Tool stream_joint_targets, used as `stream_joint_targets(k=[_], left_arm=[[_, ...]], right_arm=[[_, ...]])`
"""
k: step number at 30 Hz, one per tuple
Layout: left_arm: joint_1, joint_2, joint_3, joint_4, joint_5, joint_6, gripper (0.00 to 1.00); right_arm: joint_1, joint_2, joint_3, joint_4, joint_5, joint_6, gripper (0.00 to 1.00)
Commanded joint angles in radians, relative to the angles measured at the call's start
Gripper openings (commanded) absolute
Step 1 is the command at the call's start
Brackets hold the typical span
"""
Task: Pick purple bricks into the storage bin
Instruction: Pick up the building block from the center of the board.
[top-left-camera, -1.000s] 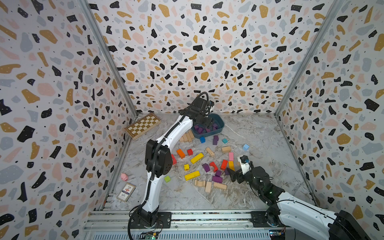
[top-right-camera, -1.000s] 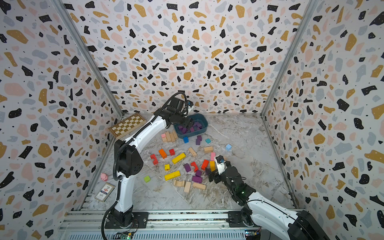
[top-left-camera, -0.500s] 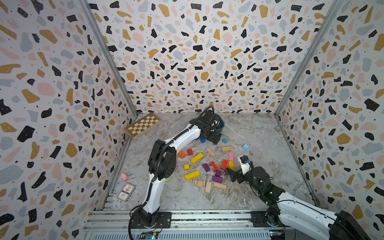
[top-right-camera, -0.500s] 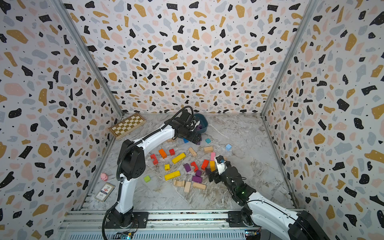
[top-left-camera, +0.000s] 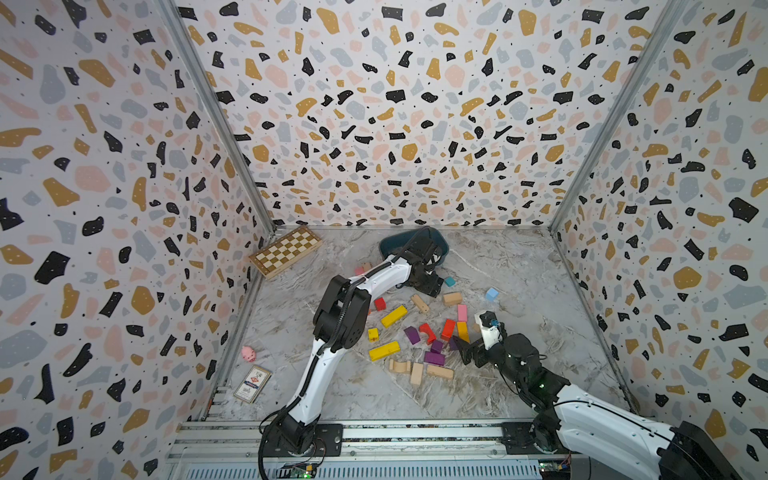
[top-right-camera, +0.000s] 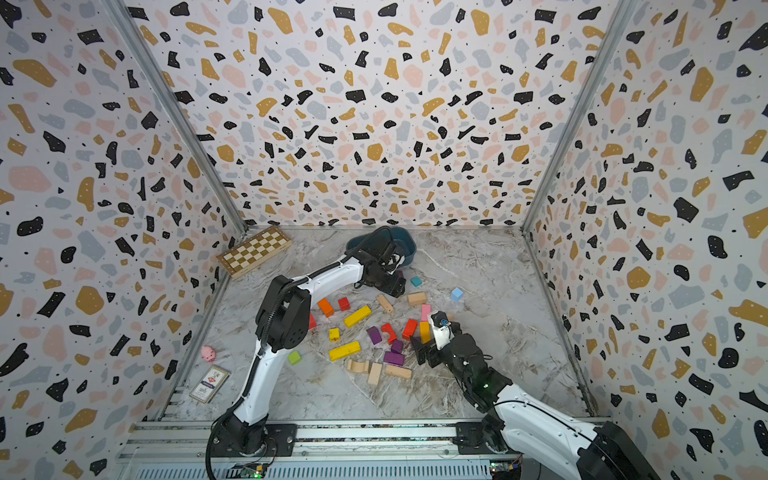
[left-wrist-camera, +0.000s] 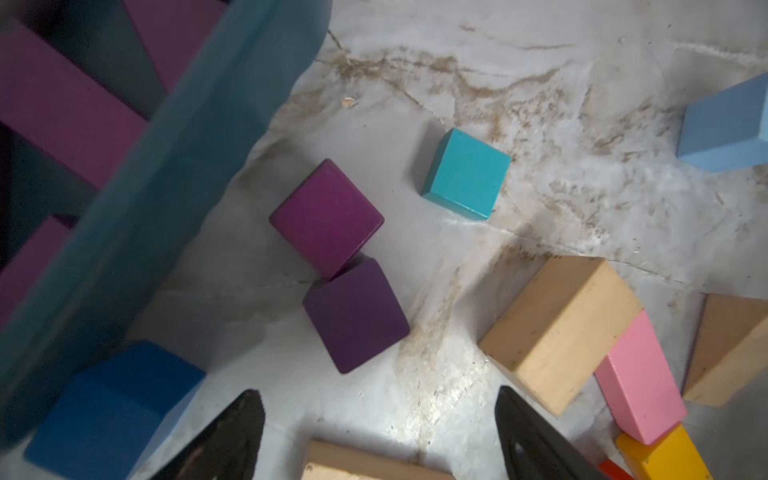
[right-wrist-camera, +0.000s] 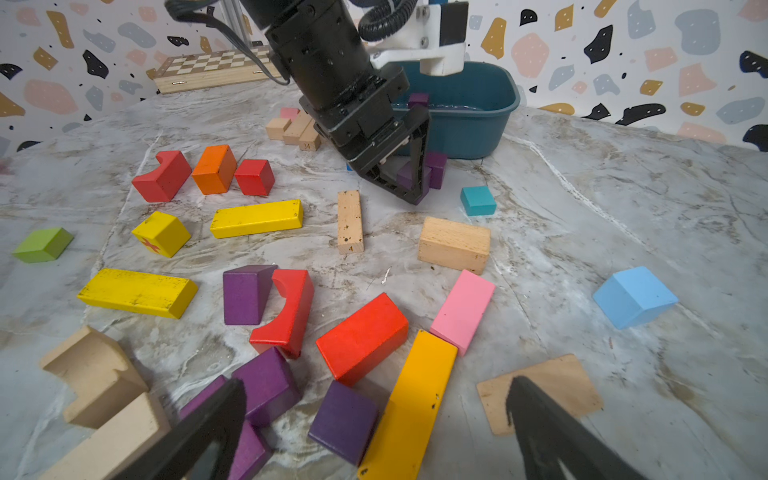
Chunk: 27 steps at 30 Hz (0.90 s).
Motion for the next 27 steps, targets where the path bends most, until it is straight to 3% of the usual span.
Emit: stream_joint_targets(k=[1,10,19,27], left_arm=[[-0.004,0.028,0.081,-0.009,-0.015,-0.006,0.8],[-0.004,0.099,0.169,-0.044,-0.041,-0.003,0.6],[-0.004,0.138,0.182,-0.041,-0.042,-0.006,0.51],[-0.004,0.144,0.191,-0.047,-0.056,-0.004,0.34]], right_arm=[[0.006,-0.005,-0.002,0.016,-0.005,-0.009,1.0],[0.007,-0.004,-0.001,0.017,-0.001,-0.008,1.0],[0.007,-0.004,-0.001,0.017,-0.001,-0.01,1.0],[0.007,-0.004,0.001,0.017,-0.001,-0.009,1.0]])
